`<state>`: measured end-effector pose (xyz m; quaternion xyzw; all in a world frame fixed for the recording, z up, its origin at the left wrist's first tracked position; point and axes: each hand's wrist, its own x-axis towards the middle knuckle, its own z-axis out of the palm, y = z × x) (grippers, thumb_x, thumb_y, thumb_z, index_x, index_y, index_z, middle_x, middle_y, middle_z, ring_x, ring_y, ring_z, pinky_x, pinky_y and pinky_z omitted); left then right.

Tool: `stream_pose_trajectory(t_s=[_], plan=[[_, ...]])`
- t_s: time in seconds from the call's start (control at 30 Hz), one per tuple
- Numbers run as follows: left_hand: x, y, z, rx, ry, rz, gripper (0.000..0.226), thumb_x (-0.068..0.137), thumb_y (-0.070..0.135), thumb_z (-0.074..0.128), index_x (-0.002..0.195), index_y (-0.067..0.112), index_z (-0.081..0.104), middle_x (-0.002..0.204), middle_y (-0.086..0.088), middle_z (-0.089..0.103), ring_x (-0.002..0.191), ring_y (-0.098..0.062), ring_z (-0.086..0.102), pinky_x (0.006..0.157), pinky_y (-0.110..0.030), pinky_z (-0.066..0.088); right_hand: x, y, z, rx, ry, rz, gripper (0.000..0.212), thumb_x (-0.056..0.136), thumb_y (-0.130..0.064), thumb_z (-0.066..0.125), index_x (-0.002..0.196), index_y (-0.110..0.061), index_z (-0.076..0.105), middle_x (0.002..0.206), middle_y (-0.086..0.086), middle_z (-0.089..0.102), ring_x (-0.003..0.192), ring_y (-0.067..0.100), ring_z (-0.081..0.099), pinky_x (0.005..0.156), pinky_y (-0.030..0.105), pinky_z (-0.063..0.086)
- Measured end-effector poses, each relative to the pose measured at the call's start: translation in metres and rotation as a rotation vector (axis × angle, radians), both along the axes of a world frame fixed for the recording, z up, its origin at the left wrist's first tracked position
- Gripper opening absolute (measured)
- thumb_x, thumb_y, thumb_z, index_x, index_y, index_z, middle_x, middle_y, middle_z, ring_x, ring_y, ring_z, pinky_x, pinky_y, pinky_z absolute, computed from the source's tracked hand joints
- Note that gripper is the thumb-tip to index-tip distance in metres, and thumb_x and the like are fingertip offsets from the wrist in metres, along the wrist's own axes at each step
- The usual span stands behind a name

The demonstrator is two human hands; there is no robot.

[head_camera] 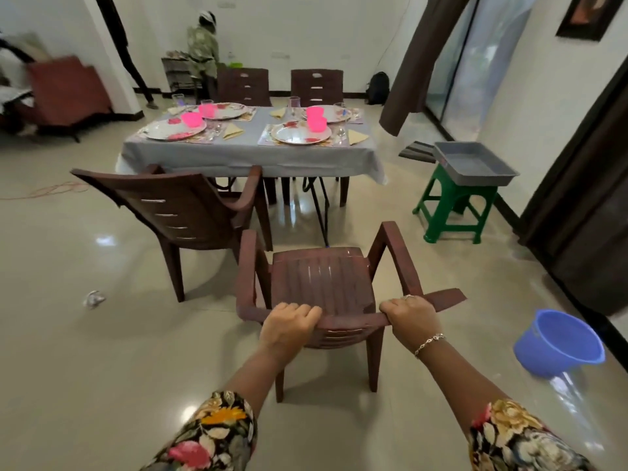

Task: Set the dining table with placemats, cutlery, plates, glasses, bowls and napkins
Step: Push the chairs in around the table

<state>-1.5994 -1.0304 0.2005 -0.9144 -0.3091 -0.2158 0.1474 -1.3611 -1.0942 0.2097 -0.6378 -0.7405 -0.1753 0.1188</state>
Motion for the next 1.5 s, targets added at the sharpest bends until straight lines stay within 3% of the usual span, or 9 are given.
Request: stream_pose_trajectory(t_s=[0.17, 0.33, 0.5, 0.63, 0.77, 1.2, 1.33, 1.4, 1.5], plan=[[0.008, 0.029, 0.007, -0.049, 0.073, 0.001, 0.016, 0.063, 0.01, 0.076, 0.067, 0.015, 0.061, 0.053, 0.001, 0.058, 0.044, -0.018, 0.058, 0.045, -0.022, 0.041, 0.012, 0.028, 0.0, -0.025, -0.01, -0.012, 0.016, 0.058, -0.008, 0.05, 0.052, -0.019, 0.06, 0.042, -0.004, 0.052, 0.036, 0.019, 0.053, 0.038, 0.02, 0.041], [0.022, 0.076, 0.001, -0.019, 0.093, 0.025, 0.013, 0.073, 0.013, 0.049, 0.067, 0.017, 0.061, 0.053, 0.003, 0.057, 0.044, -0.017, 0.057, 0.045, -0.023, 0.038, 0.026, 0.071, -0.004, 0.001, 0.012, 0.01, 0.025, 0.069, -0.019, 0.04, 0.05, -0.018, 0.056, 0.041, -0.003, 0.051, 0.035, 0.018, 0.052, 0.038, 0.018, 0.038], [0.044, 0.132, 0.0, -0.01, 0.09, 0.023, 0.008, 0.07, 0.013, 0.056, 0.064, 0.017, 0.059, 0.051, 0.003, 0.055, 0.042, -0.016, 0.054, 0.045, -0.023, 0.038, 0.048, 0.124, -0.006, -0.023, -0.011, -0.009, 0.018, 0.049, -0.003, 0.07, 0.056, -0.019, 0.062, 0.045, -0.002, 0.055, 0.039, 0.02, 0.054, 0.039, 0.021, 0.04], [0.06, 0.173, -0.001, 0.015, 0.052, 0.011, 0.017, 0.075, 0.012, 0.047, 0.063, 0.017, 0.058, 0.05, 0.003, 0.054, 0.041, -0.015, 0.052, 0.045, -0.022, 0.036, 0.063, 0.163, -0.003, -0.001, -0.005, -0.009, 0.012, 0.06, -0.008, 0.059, 0.055, -0.019, 0.062, 0.045, -0.003, 0.055, 0.039, 0.02, 0.053, 0.039, 0.02, 0.039], [0.077, 0.211, 0.001, -0.012, 0.058, -0.007, 0.012, 0.071, 0.01, 0.05, 0.065, 0.017, 0.058, 0.049, 0.004, 0.052, 0.041, -0.016, 0.052, 0.045, -0.022, 0.038, 0.081, 0.202, -0.006, -0.051, 0.014, -0.037, 0.025, 0.048, -0.004, 0.081, 0.056, -0.019, 0.063, 0.047, -0.003, 0.057, 0.041, 0.019, 0.054, 0.039, 0.024, 0.044], [0.11, 0.309, 0.0, -0.1, 0.065, 0.041, 0.024, 0.072, 0.014, 0.037, 0.065, 0.019, 0.06, 0.049, 0.006, 0.055, 0.041, -0.013, 0.053, 0.047, -0.02, 0.037, 0.115, 0.301, -0.013, -0.006, 0.044, -0.006, 0.027, 0.045, -0.009, 0.087, 0.056, -0.018, 0.063, 0.048, -0.003, 0.059, 0.043, 0.018, 0.055, 0.041, 0.025, 0.047], [0.126, 0.335, 0.001, -0.134, 0.091, 0.037, 0.008, 0.069, 0.013, 0.062, 0.065, 0.02, 0.06, 0.051, 0.006, 0.058, 0.044, -0.013, 0.056, 0.048, -0.021, 0.04, 0.133, 0.33, -0.014, -0.015, 0.049, 0.0, 0.028, 0.046, -0.011, 0.087, 0.055, -0.019, 0.063, 0.048, -0.004, 0.058, 0.042, 0.017, 0.054, 0.041, 0.023, 0.045], [0.133, 0.347, -0.001, -0.165, 0.099, 0.059, 0.017, 0.061, 0.014, 0.075, 0.063, 0.021, 0.059, 0.052, 0.006, 0.058, 0.045, -0.011, 0.057, 0.048, -0.021, 0.043, 0.139, 0.343, -0.012, 0.001, 0.053, 0.021, 0.029, 0.044, -0.009, 0.087, 0.054, -0.019, 0.062, 0.047, -0.005, 0.057, 0.041, 0.017, 0.053, 0.04, 0.022, 0.043], [0.139, 0.367, 0.002, -0.209, 0.103, 0.099, 0.02, 0.052, 0.011, 0.073, 0.056, 0.021, 0.056, 0.047, 0.007, 0.053, 0.041, -0.011, 0.053, 0.045, -0.021, 0.043, 0.144, 0.363, -0.012, 0.025, 0.074, 0.05, 0.031, 0.038, -0.003, 0.085, 0.055, -0.018, 0.064, 0.046, -0.004, 0.056, 0.039, 0.018, 0.053, 0.039, 0.021, 0.042]])
